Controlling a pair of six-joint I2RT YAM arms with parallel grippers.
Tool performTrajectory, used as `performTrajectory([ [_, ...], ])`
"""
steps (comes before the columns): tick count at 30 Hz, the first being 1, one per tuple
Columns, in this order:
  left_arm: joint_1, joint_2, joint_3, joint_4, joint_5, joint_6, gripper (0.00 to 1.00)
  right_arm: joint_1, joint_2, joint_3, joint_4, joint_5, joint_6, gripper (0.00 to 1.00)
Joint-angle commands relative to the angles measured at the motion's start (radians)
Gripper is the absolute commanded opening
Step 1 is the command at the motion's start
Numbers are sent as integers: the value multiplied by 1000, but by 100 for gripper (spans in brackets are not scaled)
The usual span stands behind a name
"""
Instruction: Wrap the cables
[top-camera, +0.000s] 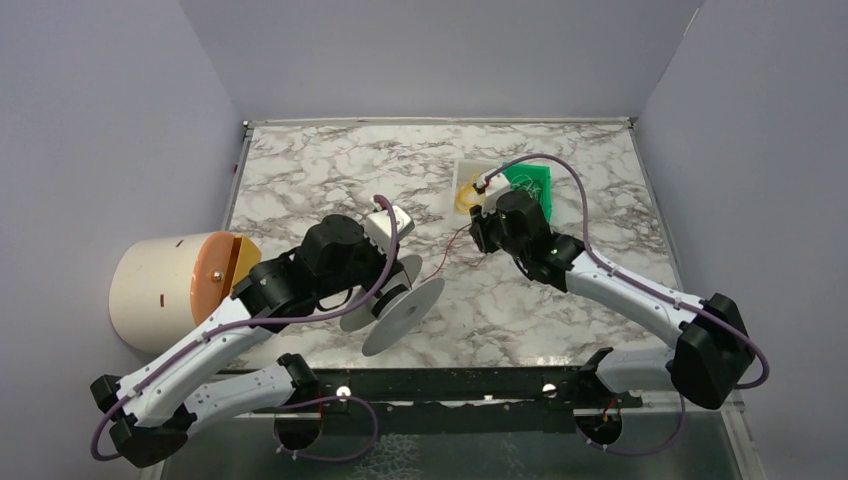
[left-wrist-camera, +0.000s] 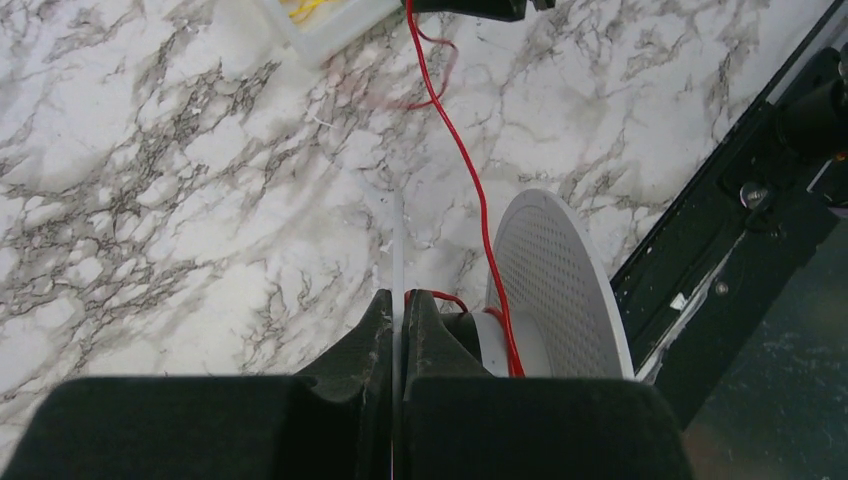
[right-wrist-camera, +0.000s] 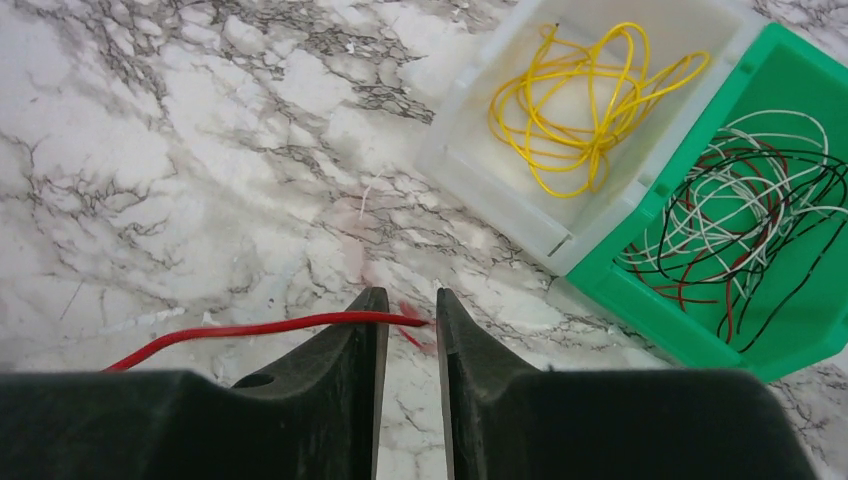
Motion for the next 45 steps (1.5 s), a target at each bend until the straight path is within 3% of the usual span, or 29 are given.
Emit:
performTrajectory([
  [1,-7,-32,65,-35,73,2,0,-18,20,-44,114,-36,71,30],
  [11,-6,-40,135,-36,48,-20,0,-21,115,-107,191,-139,137,45],
  [24,-6,-23,242,-37,2,-53,0,-21,130,-217,265,-387,228,52],
  [32,-7,-7,286,-31,-18,-56,0,-21,112,-301,313,-428,271,55],
  [45,-6,-2,289,3,-27,-80,0,-20,153,-495,791,-621,448,61],
])
